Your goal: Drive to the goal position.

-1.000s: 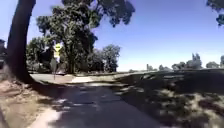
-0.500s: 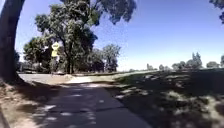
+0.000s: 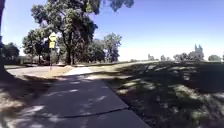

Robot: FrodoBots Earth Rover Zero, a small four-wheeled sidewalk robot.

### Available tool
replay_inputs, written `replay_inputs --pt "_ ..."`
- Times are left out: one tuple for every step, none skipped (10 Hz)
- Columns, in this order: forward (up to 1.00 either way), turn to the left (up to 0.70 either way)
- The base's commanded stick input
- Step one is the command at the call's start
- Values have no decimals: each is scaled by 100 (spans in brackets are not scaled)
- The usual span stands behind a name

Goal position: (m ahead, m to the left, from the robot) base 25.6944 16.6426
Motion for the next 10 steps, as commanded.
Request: replay_inputs --pt "0 0" --pt "0 0" --pt "0 0" --pt "0 0" --pt "3 0" --pt "34 0" --pt "78 0" --pt "84 0" --pt "84 6" --pt "85 12"
